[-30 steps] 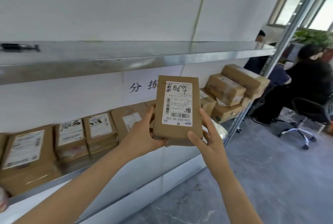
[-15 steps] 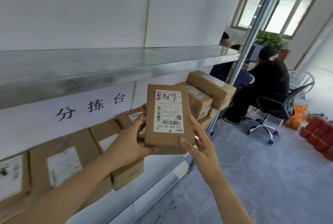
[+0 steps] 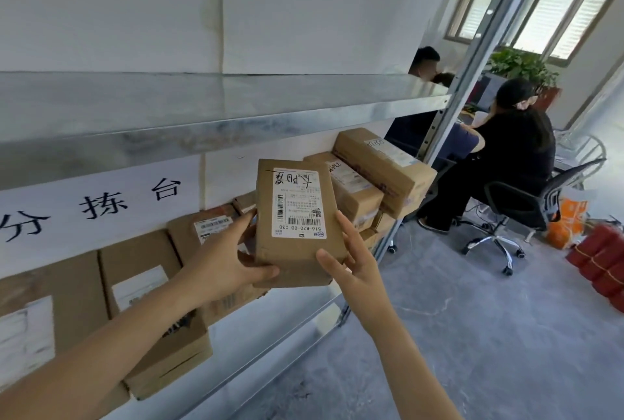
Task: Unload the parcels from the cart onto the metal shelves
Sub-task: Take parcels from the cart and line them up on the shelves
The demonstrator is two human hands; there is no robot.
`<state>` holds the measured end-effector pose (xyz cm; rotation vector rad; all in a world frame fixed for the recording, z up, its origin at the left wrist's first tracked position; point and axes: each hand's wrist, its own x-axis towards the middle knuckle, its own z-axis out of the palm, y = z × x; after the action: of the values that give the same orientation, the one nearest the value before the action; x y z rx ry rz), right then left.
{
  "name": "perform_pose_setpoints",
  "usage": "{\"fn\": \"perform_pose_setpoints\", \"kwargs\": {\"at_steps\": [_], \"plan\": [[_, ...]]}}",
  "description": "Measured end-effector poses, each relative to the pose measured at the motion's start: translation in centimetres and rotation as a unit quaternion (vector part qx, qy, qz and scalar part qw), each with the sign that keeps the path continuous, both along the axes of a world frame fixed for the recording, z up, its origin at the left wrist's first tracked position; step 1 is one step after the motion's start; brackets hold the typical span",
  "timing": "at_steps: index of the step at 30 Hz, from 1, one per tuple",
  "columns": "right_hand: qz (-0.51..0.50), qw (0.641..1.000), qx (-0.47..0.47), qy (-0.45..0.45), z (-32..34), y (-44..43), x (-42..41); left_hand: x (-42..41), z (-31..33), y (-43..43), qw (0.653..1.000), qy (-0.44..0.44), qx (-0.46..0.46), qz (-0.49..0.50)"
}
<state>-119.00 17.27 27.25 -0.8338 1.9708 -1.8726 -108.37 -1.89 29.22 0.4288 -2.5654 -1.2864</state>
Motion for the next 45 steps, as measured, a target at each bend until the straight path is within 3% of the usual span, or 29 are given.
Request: {"fn": "perform_pose_setpoints", "kwargs": {"at_steps": [13,23,29,37,40,45], "plan": [[0.11,0.991,0.067,0.018,0.6,-1.2,-15.7,-11.2,-0.7,3.4,0.989,0.017,-0.022,0.147],[0.185,0.979,0.075,0.026,-2.8,-5.7,-17.6,-11.5,-3.7,2.7,0.964,-0.034,-0.02,0.264],[0.203,0.973,0.101,0.039,-3.1,-6.2,-18.5,-12.3,-4.6,3.1,0.957,-0.038,-0.042,0.286],[0.177,0.955,0.149,0.185,-1.8,-6.5,-17.8,-12.0,-4.5,3.4,0.954,-0.049,-0.04,0.294],[0.143,0.954,0.13,0.228,-0.6,-7.0,-17.0,-10.4,-3.6,3.5,0.941,-0.088,-0.113,0.308],[0.134,0.941,0.12,0.288,0.3,-8.8,-13.8,-5.3,-2.3,2.1,0.881,-0.129,-0.312,0.333]]}}
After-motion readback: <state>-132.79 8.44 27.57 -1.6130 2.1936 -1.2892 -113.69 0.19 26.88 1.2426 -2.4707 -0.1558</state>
